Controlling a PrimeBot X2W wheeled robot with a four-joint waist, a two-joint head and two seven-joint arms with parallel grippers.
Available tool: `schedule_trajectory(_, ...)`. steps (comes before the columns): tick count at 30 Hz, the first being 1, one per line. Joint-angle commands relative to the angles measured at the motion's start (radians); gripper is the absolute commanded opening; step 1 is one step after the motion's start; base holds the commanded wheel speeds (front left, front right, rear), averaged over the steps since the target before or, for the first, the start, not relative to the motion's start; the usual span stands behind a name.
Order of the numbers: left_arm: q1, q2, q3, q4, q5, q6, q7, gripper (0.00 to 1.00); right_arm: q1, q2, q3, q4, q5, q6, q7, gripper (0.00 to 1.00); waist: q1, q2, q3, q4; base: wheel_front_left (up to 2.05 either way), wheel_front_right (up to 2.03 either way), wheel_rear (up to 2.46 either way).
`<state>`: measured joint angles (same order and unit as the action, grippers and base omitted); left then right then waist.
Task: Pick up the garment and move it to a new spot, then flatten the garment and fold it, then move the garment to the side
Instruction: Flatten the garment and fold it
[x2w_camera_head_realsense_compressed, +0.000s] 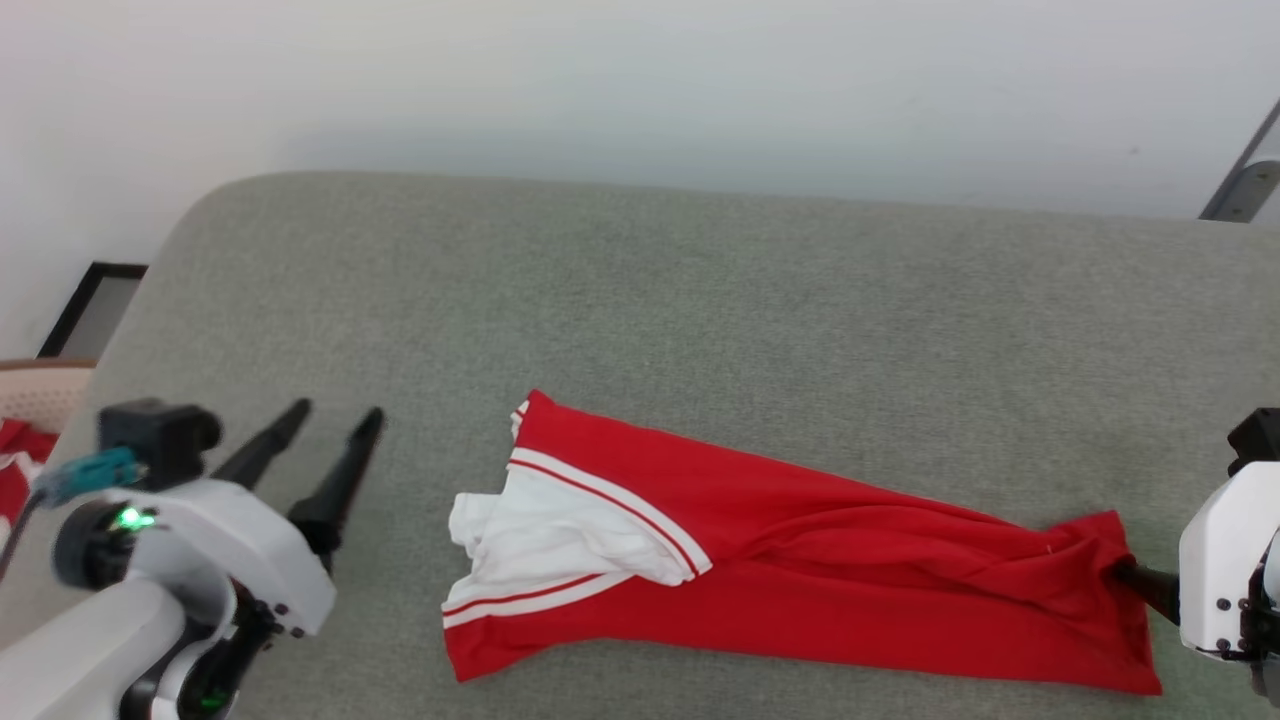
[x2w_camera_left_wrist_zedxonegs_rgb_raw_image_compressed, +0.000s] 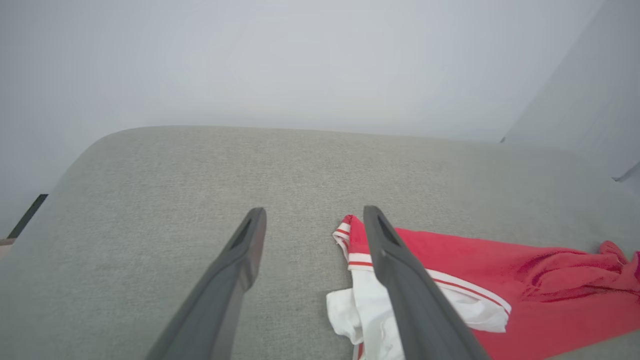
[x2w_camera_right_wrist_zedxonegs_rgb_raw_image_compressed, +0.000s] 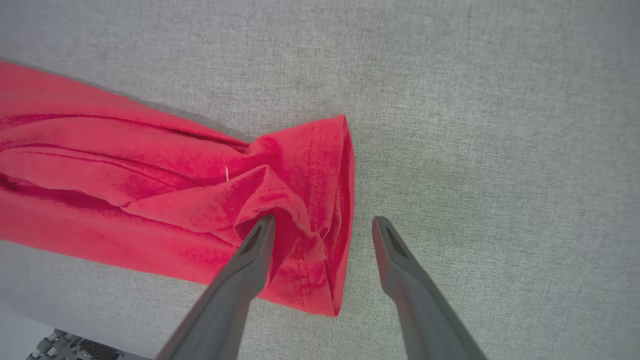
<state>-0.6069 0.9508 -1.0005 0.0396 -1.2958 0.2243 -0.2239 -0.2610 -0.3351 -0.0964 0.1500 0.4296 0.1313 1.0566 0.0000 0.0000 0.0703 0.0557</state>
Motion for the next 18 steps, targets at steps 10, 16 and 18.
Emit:
schedule_trajectory(10, 0.229, -0.098, 0.359, 0.012, 0.178, 0.043, -0.041, 1.0, -0.013, 0.009, -0.024, 0.107, 0.0, -0.001, -0.012, 1.0, 0.0, 0.0, 0.045, 0.055, 0.0, 0.0, 0.0)
schedule_trajectory(16, 0.42, -0.234, 0.633, 0.007, 0.362, -0.008, -0.041, 1.0, -0.022, 0.023, -0.025, 0.183, 0.02, -0.001, -0.036, 1.0, 0.0, 0.0, 0.056, 0.076, 0.0, 0.0, 0.0)
schedule_trajectory(18, 0.469, -0.277, 0.711, 0.004, 0.411, -0.034, -0.04, 1.0, -0.025, 0.028, -0.014, 0.213, 0.028, -0.001, -0.038, 1.0, 0.0, 0.0, 0.058, 0.081, 0.0, 0.0, 0.0)
